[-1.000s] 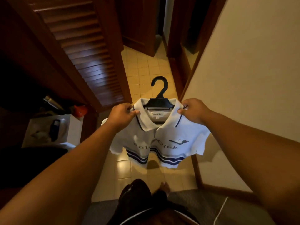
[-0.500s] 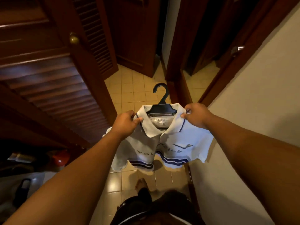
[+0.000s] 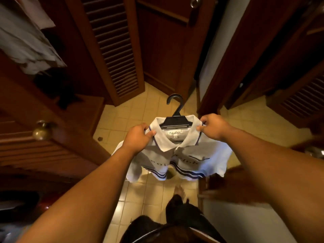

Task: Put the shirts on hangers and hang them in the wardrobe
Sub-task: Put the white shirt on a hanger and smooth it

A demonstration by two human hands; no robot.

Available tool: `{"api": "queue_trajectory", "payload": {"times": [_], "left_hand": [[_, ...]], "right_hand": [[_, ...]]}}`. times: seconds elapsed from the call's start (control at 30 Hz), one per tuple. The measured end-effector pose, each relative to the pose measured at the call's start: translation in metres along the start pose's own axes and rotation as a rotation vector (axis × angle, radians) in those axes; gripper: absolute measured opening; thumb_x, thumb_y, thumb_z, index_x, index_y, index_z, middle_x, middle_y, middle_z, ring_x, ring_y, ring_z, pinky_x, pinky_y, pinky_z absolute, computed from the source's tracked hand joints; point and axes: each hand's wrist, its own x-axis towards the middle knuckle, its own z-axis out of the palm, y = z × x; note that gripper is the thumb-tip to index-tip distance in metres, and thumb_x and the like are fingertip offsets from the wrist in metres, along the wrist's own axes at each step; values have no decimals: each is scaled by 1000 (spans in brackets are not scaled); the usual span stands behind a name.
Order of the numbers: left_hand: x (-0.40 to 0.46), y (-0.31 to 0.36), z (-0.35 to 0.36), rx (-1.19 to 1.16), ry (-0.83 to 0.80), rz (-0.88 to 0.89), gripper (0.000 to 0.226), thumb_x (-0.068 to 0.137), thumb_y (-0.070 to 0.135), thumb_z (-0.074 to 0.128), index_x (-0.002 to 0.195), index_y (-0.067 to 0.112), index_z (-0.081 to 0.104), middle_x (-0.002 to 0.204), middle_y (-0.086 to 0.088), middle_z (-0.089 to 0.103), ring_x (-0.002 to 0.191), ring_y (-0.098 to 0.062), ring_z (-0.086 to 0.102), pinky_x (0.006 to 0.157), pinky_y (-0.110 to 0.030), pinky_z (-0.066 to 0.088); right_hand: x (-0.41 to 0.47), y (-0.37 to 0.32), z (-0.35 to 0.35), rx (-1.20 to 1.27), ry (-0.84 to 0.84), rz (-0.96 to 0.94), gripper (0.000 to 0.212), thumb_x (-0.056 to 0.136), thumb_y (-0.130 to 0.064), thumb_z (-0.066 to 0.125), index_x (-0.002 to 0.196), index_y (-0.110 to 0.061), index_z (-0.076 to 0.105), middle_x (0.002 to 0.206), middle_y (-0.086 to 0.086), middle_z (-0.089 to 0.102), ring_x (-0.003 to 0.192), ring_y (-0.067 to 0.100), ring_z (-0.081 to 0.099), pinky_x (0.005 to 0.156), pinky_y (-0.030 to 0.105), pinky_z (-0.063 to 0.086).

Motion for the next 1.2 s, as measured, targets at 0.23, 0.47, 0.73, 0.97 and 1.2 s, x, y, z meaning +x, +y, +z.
{"api": "queue_trajectory", "payload": {"times": [0.23,0.47,0.73,0.97,1.2], "left_hand": [[98,14,-23,-102,167,-142,27,91,35,62,106,12,63,100,-5,67,89,-24,60,76,-33,48],[189,-5,-66,-109,313,-264,28,92,38,59,93,10,60,83,-6,61,79,-26,57,69,-35,45],[234,-27,-147,-130,493,-437,21,93,39,57,87,19,52,85,-1,56,80,-21,54,67,-29,39],[249,-48,-237,-166,729,-609,22,91,38,60,88,16,61,88,-2,64,82,-21,60,74,-37,50],[237,-33,-358,-14,1016,-694,23,94,39,56,92,17,60,91,-6,64,80,-22,57,66,-29,37]], "right_hand": [[142,-57,-63,-167,-103,-191,16,88,-22,66,74,-19,60,76,2,59,79,23,55,65,28,38],[272,-136,-78,-230,-171,-357,16,90,-20,65,77,-18,56,68,-7,48,67,14,49,52,24,35],[373,-262,-79,-326,-275,-603,17,90,-22,66,75,-22,59,79,-1,57,74,17,53,67,29,40],[430,-401,-70,-360,-413,-906,9,93,-22,62,84,-19,62,78,-2,56,70,14,51,55,23,36],[435,-552,-108,-288,-488,-1297,15,92,-19,63,80,-23,56,78,-8,55,74,10,51,57,14,35]]}}
